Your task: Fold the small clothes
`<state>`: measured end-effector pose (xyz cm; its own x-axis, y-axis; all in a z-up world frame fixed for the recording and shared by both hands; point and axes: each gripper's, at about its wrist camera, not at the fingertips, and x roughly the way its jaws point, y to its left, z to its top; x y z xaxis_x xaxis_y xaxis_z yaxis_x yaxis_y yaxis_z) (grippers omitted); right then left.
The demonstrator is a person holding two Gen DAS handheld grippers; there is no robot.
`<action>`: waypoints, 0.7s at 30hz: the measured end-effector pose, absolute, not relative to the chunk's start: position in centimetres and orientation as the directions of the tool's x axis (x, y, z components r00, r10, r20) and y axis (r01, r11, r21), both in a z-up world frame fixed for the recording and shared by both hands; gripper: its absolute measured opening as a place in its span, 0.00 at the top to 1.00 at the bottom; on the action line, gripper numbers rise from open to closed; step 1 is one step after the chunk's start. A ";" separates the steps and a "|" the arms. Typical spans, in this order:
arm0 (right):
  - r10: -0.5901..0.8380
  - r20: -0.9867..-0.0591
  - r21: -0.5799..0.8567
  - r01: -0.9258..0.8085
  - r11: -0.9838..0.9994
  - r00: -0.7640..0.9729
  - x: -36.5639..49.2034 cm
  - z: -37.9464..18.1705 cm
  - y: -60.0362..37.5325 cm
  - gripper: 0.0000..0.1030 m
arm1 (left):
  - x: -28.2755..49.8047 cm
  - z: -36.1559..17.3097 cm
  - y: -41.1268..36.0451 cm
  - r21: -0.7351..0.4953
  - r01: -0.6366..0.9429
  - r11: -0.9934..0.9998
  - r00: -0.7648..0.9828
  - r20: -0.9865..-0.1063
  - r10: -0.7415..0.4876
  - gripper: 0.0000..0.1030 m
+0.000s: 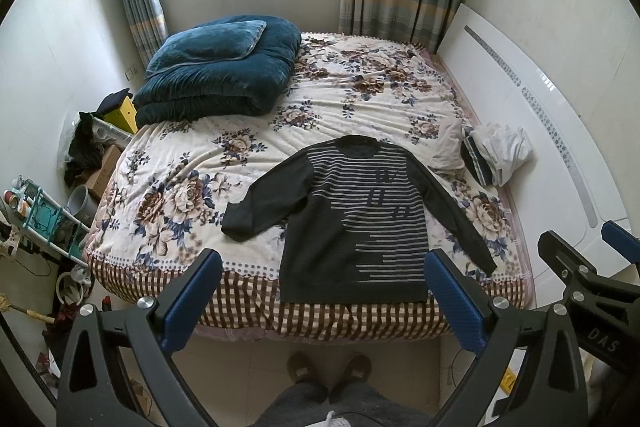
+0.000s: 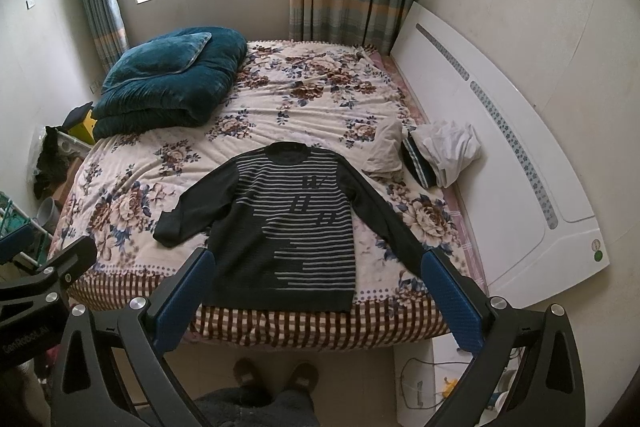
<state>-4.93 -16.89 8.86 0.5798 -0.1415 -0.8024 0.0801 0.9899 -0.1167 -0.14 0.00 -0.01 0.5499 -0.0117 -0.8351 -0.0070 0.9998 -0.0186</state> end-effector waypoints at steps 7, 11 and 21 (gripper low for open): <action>-0.142 -0.802 -0.117 0.080 0.990 0.580 -4.8 9.0 -16.7 0.00 | -0.2 0.0 0.0 -0.020 -0.008 1.000 0.552 -0.834 -0.012 0.00; -0.141 -0.802 -0.117 0.079 0.990 0.580 -4.9 9.0 -16.8 0.00 | -0.2 0.0 0.0 -0.022 -0.008 1.000 0.552 -0.834 -0.014 0.00; -0.142 -0.801 -0.118 0.079 0.990 0.582 -4.9 9.0 -16.7 0.00 | -0.2 0.0 0.0 -0.024 -0.007 1.000 0.552 -0.834 -0.016 0.00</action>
